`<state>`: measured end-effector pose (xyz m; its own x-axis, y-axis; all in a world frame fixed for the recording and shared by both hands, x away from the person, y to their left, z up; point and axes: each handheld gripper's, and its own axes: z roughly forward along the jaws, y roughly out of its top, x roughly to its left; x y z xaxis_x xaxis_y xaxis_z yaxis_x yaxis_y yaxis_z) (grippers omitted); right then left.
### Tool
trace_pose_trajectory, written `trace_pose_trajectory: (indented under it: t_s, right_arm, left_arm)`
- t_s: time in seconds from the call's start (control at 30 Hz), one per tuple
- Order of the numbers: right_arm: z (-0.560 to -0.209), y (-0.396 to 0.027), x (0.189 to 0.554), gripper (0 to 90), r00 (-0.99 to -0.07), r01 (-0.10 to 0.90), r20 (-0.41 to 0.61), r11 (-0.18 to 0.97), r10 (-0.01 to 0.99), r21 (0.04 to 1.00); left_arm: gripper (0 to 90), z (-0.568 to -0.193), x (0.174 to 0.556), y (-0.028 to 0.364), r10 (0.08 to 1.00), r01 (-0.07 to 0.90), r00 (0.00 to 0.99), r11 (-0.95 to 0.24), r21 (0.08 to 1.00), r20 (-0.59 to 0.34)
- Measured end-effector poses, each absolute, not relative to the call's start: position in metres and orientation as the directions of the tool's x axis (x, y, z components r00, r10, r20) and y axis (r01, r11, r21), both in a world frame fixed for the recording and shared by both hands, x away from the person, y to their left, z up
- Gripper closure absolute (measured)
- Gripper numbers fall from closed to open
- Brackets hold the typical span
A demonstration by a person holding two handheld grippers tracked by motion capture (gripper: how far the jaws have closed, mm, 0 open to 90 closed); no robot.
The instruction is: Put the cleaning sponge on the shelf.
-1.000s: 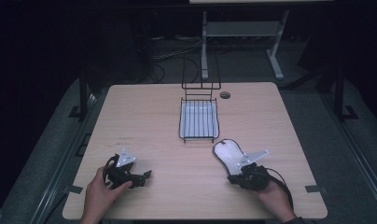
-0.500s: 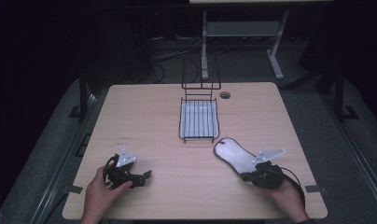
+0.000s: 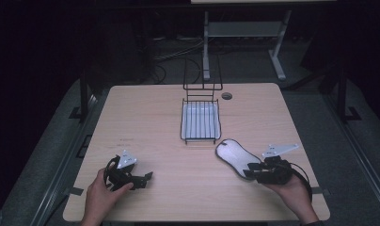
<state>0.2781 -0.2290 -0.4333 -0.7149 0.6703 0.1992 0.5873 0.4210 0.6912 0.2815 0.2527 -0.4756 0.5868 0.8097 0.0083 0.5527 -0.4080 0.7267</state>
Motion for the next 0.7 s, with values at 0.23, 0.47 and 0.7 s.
trace_pose_trajectory:
  t_s: [0.23, 0.47, 0.7]
  right_arm:
    - [-0.428, -0.230, 0.293, 41.7, -0.688, 0.593, 0.183, 0.399, 0.702, 0.699]
    - [-0.430, -0.231, 0.311, 27.5, -0.652, 0.615, 0.178, 0.377, 0.737, 0.693]
    - [-0.435, -0.223, 0.329, 20.6, -0.636, 0.618, 0.160, 0.374, 0.755, 0.691]
  left_arm:
    - [12.8, -0.476, 0.282, 0.253, 0.810, 0.552, 0.587, -0.407, 0.727, 0.008]
    - [12.8, -0.476, 0.282, 0.253, 0.810, 0.552, 0.586, -0.406, 0.728, 0.007]
    - [12.8, -0.476, 0.282, 0.253, 0.810, 0.553, 0.586, -0.406, 0.728, 0.007]
